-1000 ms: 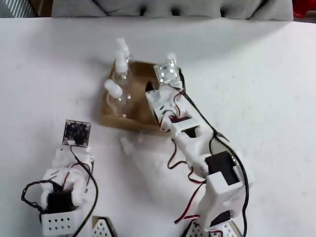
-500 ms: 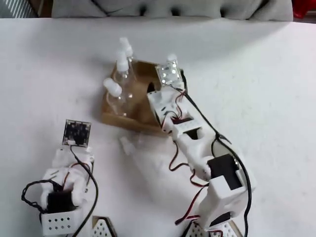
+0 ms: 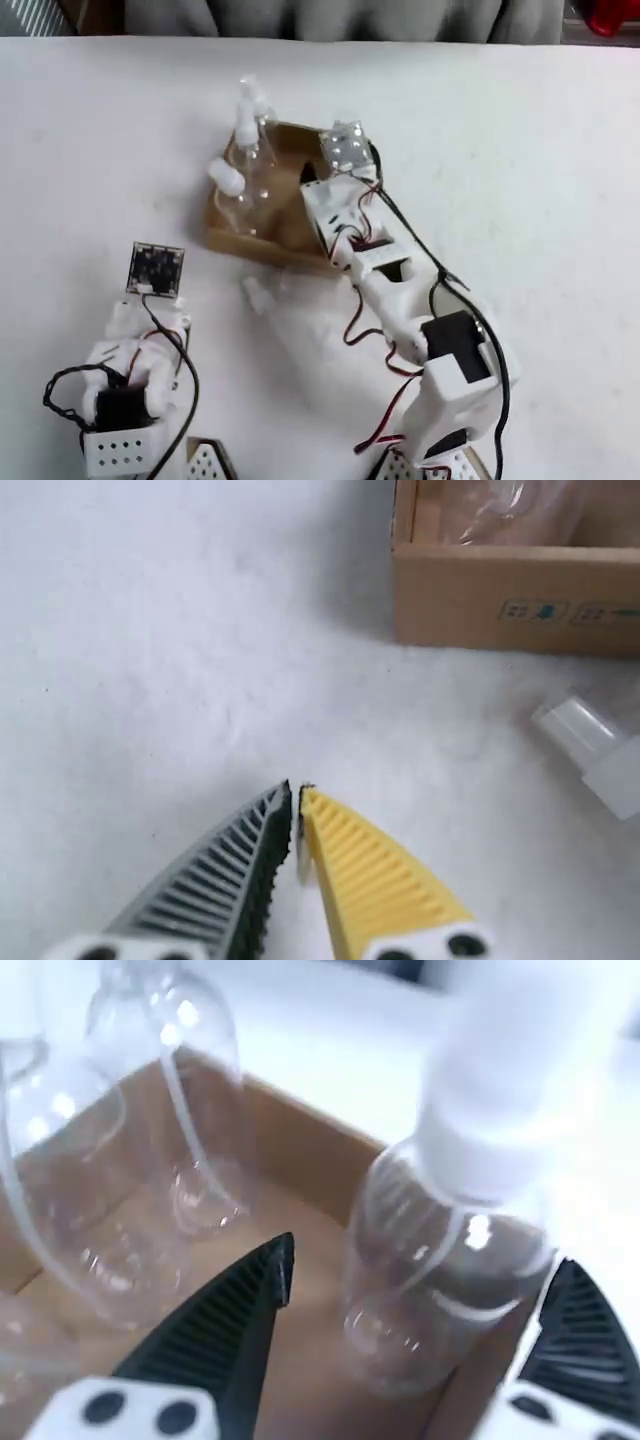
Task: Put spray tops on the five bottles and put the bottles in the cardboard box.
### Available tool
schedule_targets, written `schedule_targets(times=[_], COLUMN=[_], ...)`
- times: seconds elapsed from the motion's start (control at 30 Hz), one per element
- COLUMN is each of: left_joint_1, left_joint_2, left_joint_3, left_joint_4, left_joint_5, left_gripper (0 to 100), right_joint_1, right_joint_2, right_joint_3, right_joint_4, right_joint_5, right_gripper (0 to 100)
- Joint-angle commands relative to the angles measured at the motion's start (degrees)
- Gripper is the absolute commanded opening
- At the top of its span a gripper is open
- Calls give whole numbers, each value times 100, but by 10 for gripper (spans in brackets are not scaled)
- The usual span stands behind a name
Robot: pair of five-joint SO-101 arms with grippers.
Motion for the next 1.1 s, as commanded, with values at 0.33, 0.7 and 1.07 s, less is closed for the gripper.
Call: schedule_targets(times=[0.33,0.7,1.07], left_joint_1=[-84,-84,-84], left_joint_2=[-57,-57,-57], left_joint_3=[-18,-18,-18], left_joint_4=[-70,-79,-79], left_joint_5=[-44,-44,-44], left_gripper=[20,20,20], right_joint_1=[101,101,48], right_joint_2=[-330,-998,-2079], right_joint_3=[-26,554,1169], right_joint_4=[-268,-796,-760], right_joint_5=[44,18,44], right_gripper=[338,338,337])
